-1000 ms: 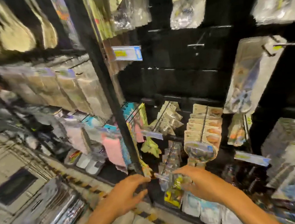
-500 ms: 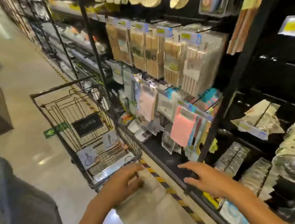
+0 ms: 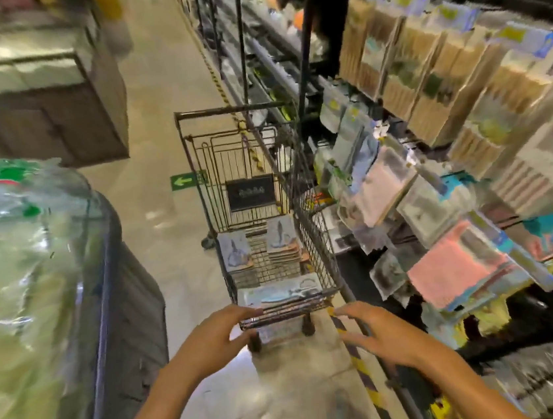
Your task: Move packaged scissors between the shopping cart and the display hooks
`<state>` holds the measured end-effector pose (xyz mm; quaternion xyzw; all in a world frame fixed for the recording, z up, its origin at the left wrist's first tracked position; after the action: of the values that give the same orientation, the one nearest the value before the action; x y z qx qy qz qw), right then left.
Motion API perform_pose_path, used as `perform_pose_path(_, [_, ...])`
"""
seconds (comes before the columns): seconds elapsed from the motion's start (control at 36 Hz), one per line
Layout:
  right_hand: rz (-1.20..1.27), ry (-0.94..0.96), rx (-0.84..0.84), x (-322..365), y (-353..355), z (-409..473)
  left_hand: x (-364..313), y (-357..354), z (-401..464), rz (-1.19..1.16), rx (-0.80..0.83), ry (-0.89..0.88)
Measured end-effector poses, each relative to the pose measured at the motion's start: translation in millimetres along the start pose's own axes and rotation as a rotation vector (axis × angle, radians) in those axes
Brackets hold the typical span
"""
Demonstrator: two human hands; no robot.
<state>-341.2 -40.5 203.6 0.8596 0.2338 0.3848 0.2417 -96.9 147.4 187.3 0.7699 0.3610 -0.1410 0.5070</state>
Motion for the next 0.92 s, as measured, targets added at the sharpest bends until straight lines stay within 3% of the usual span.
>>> perform_pose_path(0.22, [-0.076,0.083,0.103,-31.5,47.6,78.1,17.7,4.3,39.0,-0.046,-0.037,0.164])
perform_pose_path(0.47, [-0.104,0.13,0.259,-73.3,98.5,140.4,-7.6,23.5,80.0,-0.1,-0.086,0.322])
perform_pose_path(0.75, [-0.101,0.147,0.348,-80.1,113.8,202.2,-1.8,24.3,116.5,-0.215,-0.091,0.351])
perform_pose_path(0.92, [-0.097,0.053,0.402,-71.7,110.8,236.4,32.9,20.3,141.7,-0.23,-0.07,0.374])
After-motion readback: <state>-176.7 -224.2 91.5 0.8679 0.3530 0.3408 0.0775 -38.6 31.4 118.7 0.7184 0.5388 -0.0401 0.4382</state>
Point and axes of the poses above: each hand's wrist, its own z-axis towards the middle knuckle, its own y-axis out of the back of the hand, x = y × z, the point moved 6 cm from there along z, towards the middle knuckle, and after that the axes turned 14 degrees about x, right-handed, at the moved point
